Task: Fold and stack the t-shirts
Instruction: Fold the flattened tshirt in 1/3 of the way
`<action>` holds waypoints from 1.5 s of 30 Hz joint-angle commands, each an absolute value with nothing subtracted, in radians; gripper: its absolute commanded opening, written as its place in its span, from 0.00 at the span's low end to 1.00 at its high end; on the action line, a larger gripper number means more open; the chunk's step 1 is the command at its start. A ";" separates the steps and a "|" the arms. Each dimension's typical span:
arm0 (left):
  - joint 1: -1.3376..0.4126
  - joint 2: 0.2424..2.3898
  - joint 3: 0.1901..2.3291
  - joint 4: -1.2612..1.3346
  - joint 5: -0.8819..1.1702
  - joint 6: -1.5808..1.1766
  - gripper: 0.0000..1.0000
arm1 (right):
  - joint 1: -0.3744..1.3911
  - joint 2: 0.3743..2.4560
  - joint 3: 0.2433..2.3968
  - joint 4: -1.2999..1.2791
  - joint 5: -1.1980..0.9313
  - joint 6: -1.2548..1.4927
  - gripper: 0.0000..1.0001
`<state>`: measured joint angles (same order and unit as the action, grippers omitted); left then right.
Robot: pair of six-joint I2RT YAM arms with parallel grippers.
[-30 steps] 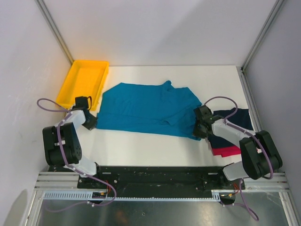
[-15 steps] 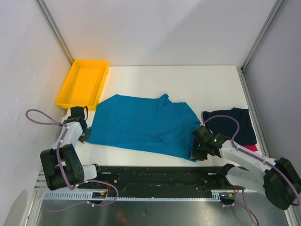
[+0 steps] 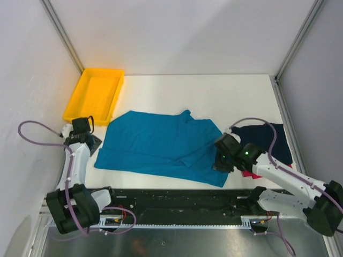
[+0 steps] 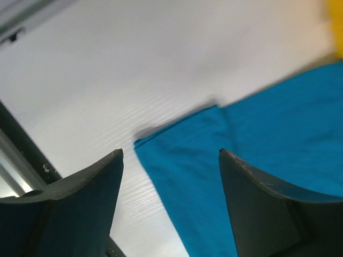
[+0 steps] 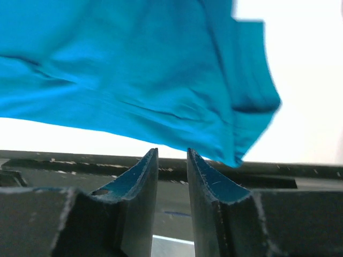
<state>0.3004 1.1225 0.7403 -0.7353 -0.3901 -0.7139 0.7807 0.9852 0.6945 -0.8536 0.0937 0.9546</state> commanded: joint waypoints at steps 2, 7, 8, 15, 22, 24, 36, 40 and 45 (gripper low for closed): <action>0.171 1.056 0.863 -0.713 -0.410 -0.596 0.78 | 0.861 1.153 0.840 -0.688 0.220 0.833 0.35; -0.066 1.116 0.916 -0.692 -0.291 -0.544 0.79 | 0.957 1.349 0.892 -0.580 0.264 0.826 0.40; -0.111 1.132 0.922 -0.691 -0.269 -0.544 0.79 | 0.968 1.375 0.896 -0.561 0.266 0.828 0.40; -0.269 1.214 0.939 -0.665 -0.183 -0.547 0.79 | 1.025 1.519 0.932 -0.469 0.291 0.836 0.40; -0.293 1.228 0.921 -0.646 -0.160 -0.535 0.79 | 1.041 1.617 0.983 -0.460 0.303 0.836 0.40; -0.293 1.227 0.915 -0.643 -0.159 -0.528 0.79 | 1.045 1.643 0.999 -0.464 0.307 0.834 0.40; -0.293 1.222 0.900 -0.633 -0.149 -0.511 0.79 | 1.048 1.749 1.119 -0.601 0.397 0.853 0.26; -0.293 1.221 0.897 -0.632 -0.146 -0.509 0.79 | 1.048 1.770 1.165 -0.652 0.431 0.852 0.16; -0.294 1.220 0.886 -0.627 -0.143 -0.508 0.79 | 1.038 1.790 1.206 -0.664 0.457 0.824 0.12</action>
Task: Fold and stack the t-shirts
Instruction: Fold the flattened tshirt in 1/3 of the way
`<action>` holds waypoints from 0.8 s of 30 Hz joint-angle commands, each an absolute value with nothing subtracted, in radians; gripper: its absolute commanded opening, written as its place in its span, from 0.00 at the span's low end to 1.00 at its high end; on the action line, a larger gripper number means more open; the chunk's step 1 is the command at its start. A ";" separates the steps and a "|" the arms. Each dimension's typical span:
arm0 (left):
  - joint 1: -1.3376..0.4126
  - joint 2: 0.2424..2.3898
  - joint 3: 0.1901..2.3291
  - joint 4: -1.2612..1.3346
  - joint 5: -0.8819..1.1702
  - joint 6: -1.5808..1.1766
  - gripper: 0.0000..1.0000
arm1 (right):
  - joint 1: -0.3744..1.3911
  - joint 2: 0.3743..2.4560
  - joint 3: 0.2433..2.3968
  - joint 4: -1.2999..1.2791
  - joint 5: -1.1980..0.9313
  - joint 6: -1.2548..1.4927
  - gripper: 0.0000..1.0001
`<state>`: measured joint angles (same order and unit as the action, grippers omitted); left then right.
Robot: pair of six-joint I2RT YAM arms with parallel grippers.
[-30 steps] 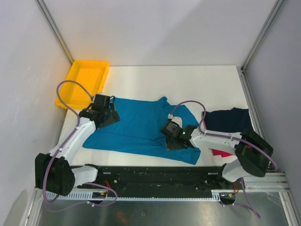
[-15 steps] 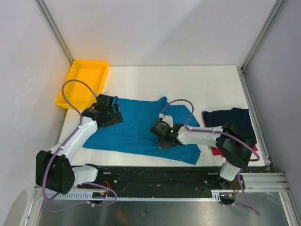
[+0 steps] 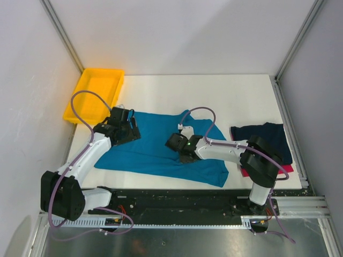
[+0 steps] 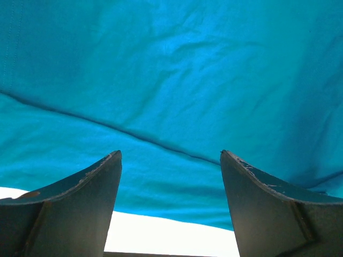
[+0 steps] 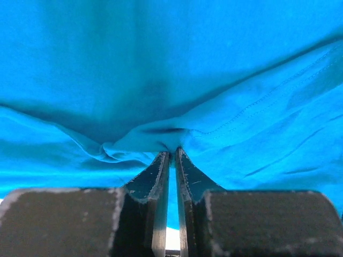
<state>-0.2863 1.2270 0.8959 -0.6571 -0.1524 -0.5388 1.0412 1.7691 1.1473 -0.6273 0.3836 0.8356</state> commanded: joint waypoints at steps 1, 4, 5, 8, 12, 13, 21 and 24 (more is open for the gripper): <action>-0.294 1.220 0.885 -0.626 -0.142 -0.507 0.79 | 1.037 1.797 1.217 -0.663 0.462 0.813 0.12; -0.293 1.219 0.882 -0.625 -0.135 -0.503 0.79 | 1.033 1.825 1.257 -0.661 0.485 0.775 0.14; -0.293 1.218 0.881 -0.625 -0.133 -0.502 0.79 | 1.032 1.837 1.273 -0.664 0.495 0.762 0.15; -0.293 1.212 0.883 -0.625 -0.133 -0.497 0.79 | 1.029 1.872 1.326 -0.684 0.529 0.727 0.22; -0.293 1.209 0.880 -0.625 -0.130 -0.495 0.79 | 1.025 1.905 1.370 -0.707 0.579 0.689 0.27; -0.293 1.208 0.879 -0.624 -0.129 -0.495 0.79 | 1.023 1.911 1.377 -0.711 0.588 0.683 0.28; -0.292 1.214 0.887 -0.621 -0.126 -0.489 0.80 | 0.981 1.912 1.387 -0.667 0.579 0.642 0.35; -0.292 1.233 0.914 -0.618 -0.123 -0.481 0.80 | 0.942 1.874 1.387 -0.600 0.510 0.599 0.44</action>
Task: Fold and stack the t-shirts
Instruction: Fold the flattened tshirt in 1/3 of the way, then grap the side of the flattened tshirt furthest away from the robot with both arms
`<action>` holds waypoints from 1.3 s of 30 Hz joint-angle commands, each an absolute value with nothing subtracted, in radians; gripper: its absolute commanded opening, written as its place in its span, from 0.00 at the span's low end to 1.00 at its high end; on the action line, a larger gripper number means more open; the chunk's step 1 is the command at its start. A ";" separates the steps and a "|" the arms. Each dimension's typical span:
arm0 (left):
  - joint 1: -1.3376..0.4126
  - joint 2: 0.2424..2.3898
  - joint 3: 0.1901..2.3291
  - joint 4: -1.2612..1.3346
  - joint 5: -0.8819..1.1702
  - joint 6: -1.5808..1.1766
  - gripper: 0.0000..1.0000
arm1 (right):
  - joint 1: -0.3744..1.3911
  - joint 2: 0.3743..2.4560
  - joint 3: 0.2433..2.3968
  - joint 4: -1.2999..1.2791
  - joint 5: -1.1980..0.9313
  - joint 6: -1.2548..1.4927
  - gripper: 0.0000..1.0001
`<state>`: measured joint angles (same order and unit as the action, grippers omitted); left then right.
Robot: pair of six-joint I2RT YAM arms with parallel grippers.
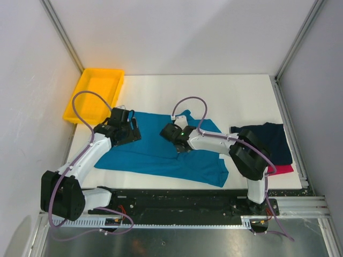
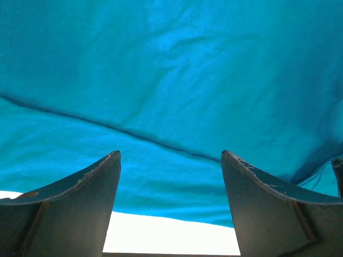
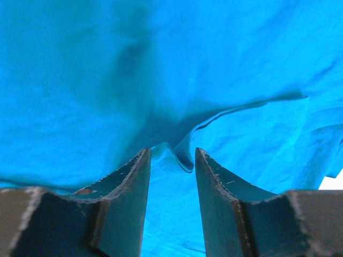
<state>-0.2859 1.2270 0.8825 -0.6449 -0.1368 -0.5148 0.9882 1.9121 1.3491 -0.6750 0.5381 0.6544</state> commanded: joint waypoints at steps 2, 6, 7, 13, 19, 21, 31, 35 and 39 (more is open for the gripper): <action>-0.291 1.260 0.939 -0.615 -0.119 -0.471 0.81 | 0.904 1.842 1.387 -0.563 0.460 0.576 0.48; -0.286 1.329 1.004 -0.608 -0.112 -0.451 0.81 | 0.771 1.797 1.387 -0.527 0.374 0.562 0.50; -0.284 1.347 1.020 -0.604 -0.106 -0.448 0.81 | 0.728 1.791 1.387 -0.517 0.358 0.557 0.50; -0.283 1.447 1.092 -0.574 -0.044 -0.438 0.80 | 0.533 1.822 1.399 -0.429 0.301 0.503 0.50; -0.284 1.480 1.096 -0.553 -0.017 -0.418 0.80 | 0.403 1.906 1.427 -0.352 0.204 0.464 0.52; -0.284 1.480 1.090 -0.552 -0.014 -0.413 0.80 | 0.387 1.941 1.454 -0.364 0.186 0.459 0.53; -0.284 1.467 1.055 -0.541 -0.008 -0.410 0.79 | 0.382 2.027 1.477 -0.387 0.102 0.491 0.54; -0.284 1.461 1.047 -0.538 -0.010 -0.408 0.79 | 0.390 2.010 1.473 -0.395 0.094 0.498 0.41; -0.282 1.462 1.045 -0.535 -0.013 -0.407 0.79 | 0.408 1.986 1.472 -0.407 0.082 0.503 0.17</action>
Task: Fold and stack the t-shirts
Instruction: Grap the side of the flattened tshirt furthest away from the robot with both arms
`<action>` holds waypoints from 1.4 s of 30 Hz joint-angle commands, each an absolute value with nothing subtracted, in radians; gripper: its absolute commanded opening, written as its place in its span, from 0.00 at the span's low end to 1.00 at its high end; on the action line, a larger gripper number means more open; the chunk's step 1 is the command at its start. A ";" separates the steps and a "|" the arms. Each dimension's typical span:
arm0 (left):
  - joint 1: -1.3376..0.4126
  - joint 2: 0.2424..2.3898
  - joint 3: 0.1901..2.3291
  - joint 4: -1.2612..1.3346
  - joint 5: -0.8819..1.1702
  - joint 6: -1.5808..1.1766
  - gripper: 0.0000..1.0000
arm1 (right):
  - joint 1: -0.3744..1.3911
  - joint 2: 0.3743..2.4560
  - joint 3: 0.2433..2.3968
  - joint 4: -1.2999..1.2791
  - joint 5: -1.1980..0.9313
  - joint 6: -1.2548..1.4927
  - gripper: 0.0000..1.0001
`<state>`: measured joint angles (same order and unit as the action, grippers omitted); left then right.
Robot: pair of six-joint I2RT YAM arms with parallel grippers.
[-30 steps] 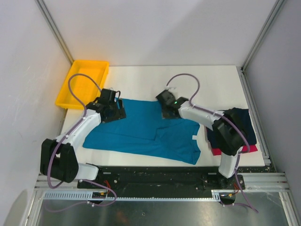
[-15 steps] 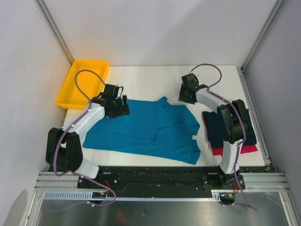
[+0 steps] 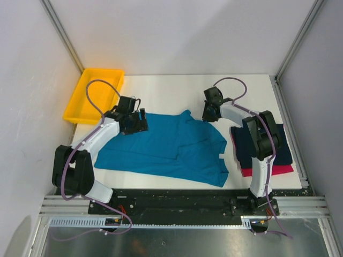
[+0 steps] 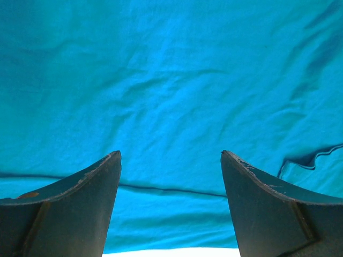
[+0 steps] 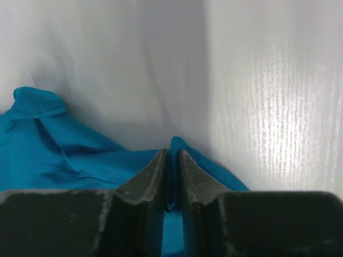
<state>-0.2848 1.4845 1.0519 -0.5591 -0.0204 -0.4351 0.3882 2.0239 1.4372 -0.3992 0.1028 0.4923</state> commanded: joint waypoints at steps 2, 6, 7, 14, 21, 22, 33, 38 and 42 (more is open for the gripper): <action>-0.282 1.462 1.044 -0.533 -0.014 -0.405 0.79 | 0.422 1.972 1.467 -0.416 0.079 0.506 0.08; -0.281 1.459 1.037 -0.530 -0.015 -0.404 0.79 | 0.461 1.922 1.437 -0.429 0.096 0.514 0.01; -0.281 1.457 1.036 -0.530 -0.014 -0.404 0.80 | 0.474 1.907 1.429 -0.434 0.108 0.517 0.00; -0.279 1.452 1.025 -0.522 -0.008 -0.402 0.80 | 0.616 1.817 1.378 -0.478 0.250 0.522 0.00; -0.276 1.449 1.021 -0.517 -0.008 -0.402 0.80 | 0.784 1.780 1.270 -0.483 0.354 0.525 0.09; -0.276 1.449 1.020 -0.516 -0.008 -0.403 0.80 | 0.799 1.781 1.252 -0.476 0.353 0.525 0.12; -0.275 1.451 1.018 -0.511 0.027 -0.401 0.80 | 0.809 1.722 1.213 -0.481 0.345 0.496 0.45; -0.273 1.452 1.017 -0.510 0.028 -0.402 0.80 | 0.707 1.628 1.214 -0.463 0.308 0.508 0.50; -0.272 1.455 1.017 -0.507 0.032 -0.403 0.80 | 0.619 1.626 1.215 -0.410 0.258 0.518 0.51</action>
<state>-0.2783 1.4830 1.0264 -0.5335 0.0132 -0.4259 0.6880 1.6524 1.2057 -0.4725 0.2951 0.5041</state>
